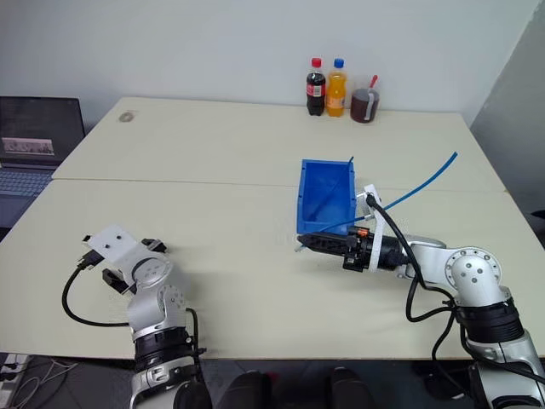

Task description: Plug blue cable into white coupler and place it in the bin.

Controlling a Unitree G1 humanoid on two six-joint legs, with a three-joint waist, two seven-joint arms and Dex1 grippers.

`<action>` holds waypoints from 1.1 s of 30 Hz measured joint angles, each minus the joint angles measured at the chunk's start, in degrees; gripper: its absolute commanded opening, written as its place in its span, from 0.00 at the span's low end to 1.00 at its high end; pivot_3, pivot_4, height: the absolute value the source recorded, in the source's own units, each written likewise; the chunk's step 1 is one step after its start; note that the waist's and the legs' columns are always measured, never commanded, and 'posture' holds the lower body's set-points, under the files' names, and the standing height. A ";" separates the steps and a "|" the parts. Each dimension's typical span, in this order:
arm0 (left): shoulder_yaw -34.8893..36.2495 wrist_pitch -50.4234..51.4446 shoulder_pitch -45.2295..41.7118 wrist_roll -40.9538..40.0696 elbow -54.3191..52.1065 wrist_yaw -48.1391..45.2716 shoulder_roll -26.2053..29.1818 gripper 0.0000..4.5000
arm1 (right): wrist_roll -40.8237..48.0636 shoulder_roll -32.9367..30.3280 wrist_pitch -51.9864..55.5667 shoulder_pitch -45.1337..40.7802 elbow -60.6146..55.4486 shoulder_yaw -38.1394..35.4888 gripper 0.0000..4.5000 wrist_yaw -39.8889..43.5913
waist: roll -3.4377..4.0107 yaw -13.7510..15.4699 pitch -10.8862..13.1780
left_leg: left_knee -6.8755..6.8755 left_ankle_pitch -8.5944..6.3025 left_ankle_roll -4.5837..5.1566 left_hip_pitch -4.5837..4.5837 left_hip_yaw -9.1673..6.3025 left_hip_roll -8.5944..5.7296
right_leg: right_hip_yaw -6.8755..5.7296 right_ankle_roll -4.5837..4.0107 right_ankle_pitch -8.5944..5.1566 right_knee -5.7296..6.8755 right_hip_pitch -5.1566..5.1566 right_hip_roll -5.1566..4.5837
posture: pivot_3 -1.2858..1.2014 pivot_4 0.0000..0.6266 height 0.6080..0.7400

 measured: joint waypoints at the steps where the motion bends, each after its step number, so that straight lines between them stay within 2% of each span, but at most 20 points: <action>1: 0.72 -1.14 -0.67 -0.18 1.58 0.34 0.39 1.00 | 0.00 -0.01 0.22 0.01 0.00 -0.56 0.04 -0.26 | 0.00 -0.01 0.00 | 0.00 0.00 0.00 0.01 0.00 0.00 | 0.01 0.00 0.00 0.01 0.00 0.00 | 0.52 0.24 1.00; 9: 6.61 -9.47 -6.81 -2.93 14.93 1.39 6.65 1.00 | 0.20 -0.01 2.10 0.20 -0.39 -2.98 0.04 -2.43 | 0.00 -0.11 -0.01 | -0.01 0.00 0.00 0.03 0.02 0.02 | -0.03 0.00 0.00 0.03 0.00 0.03 | 0.52 0.24 1.00; 16: 7.12 -13.97 -11.52 -4.48 24.17 0.34 10.33 1.00 | 0.31 0.12 2.46 0.30 -0.55 -3.38 0.04 -3.34 | 0.00 -0.02 -0.01 | 0.00 0.00 -0.01 0.00 0.04 0.01 | -0.06 0.03 0.02 0.01 0.00 0.00 | 0.52 0.24 1.00; 33: 7.09 -19.76 -14.71 -6.89 32.62 1.53 13.43 1.00 | 0.26 0.81 2.85 0.29 -0.55 -4.99 0.04 -4.34 | 0.00 -0.10 -0.01 | -0.02 0.00 -0.01 0.02 0.08 0.02 | -0.08 0.05 0.03 0.02 0.00 0.00 | 0.52 0.24 1.00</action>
